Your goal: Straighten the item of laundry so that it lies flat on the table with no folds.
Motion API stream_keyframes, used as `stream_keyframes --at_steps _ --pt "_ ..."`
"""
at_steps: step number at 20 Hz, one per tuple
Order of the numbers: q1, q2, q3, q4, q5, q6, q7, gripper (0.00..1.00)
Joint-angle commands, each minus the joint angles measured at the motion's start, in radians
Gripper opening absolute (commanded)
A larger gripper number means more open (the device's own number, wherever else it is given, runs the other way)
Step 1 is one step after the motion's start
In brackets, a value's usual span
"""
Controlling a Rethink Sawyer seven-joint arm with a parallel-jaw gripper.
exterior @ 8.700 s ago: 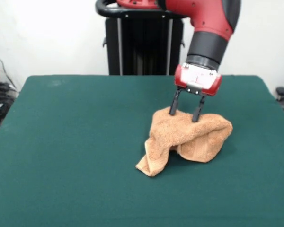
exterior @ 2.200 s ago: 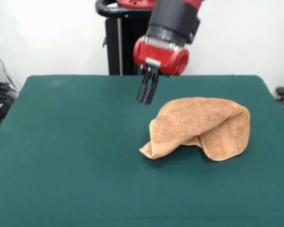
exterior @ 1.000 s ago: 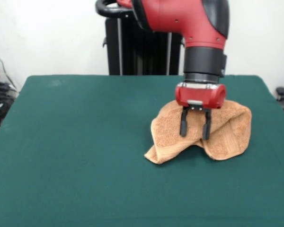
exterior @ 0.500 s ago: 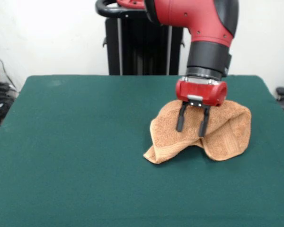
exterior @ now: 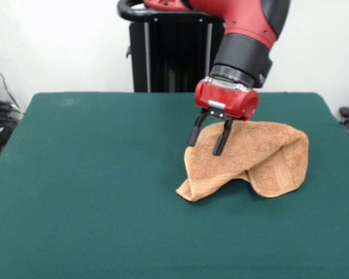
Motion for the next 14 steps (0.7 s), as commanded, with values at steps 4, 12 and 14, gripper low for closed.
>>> stream_keyframes --at_steps 4,12,14 --pt "-0.066 0.096 0.111 -0.088 -0.052 0.112 0.113 1.00" --pt "-0.168 0.167 0.209 -0.147 -0.181 0.123 0.126 1.00" --pt "-0.180 0.169 0.222 -0.149 -0.198 0.134 0.129 1.00"
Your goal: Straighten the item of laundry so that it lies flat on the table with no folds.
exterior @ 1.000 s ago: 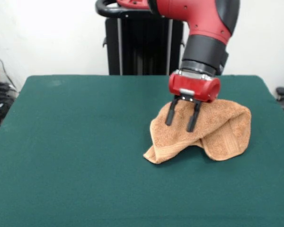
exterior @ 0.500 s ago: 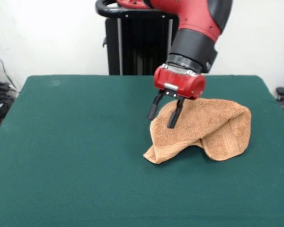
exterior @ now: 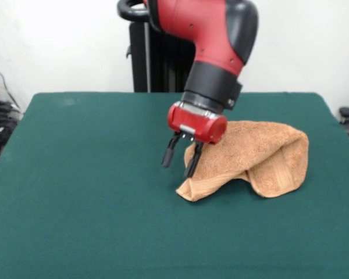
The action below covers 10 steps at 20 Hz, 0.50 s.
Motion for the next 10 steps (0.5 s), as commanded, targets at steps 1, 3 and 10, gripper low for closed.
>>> stream_keyframes --at_steps 1,3,10 --pt "-0.045 0.066 0.189 -0.078 -0.081 0.134 0.131 1.00" --pt "-0.059 0.061 0.208 -0.069 -0.099 0.144 0.136 1.00" --pt "-0.160 0.000 0.347 0.003 -0.207 0.216 0.166 1.00"
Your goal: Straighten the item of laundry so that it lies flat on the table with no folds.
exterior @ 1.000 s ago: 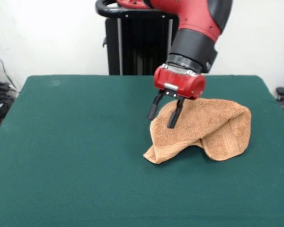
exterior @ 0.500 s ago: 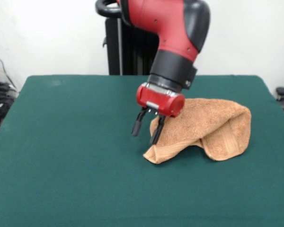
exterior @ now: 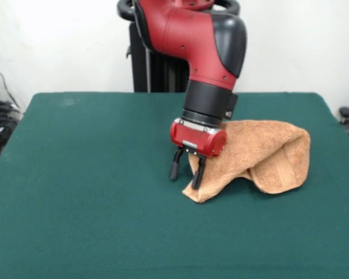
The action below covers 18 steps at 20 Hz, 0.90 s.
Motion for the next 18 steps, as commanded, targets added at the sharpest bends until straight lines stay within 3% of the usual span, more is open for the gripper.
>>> stream_keyframes --at_steps 1,8,18 --pt "-0.065 -0.040 0.264 0.026 -0.103 0.192 0.170 1.00" --pt "-0.181 -0.036 0.380 0.048 -0.217 0.192 0.177 1.00" --pt "-0.202 -0.037 0.394 0.048 -0.246 0.177 0.168 1.00"
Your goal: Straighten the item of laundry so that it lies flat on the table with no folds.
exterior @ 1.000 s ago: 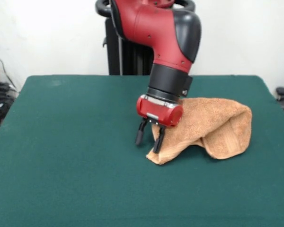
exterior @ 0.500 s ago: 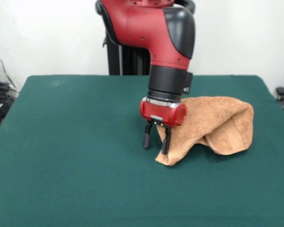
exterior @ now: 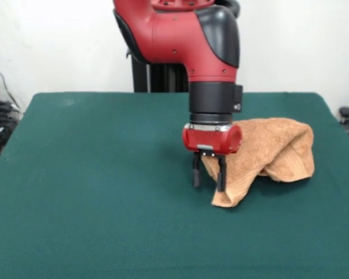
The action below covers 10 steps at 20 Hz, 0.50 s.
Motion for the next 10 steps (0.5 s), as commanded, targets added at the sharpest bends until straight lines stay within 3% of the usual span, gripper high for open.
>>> stream_keyframes --at_steps 1,10 --pt "0.026 0.018 0.145 0.037 -0.022 0.103 0.166 1.00" --pt "0.026 0.021 0.145 0.027 -0.024 0.117 0.148 1.00"
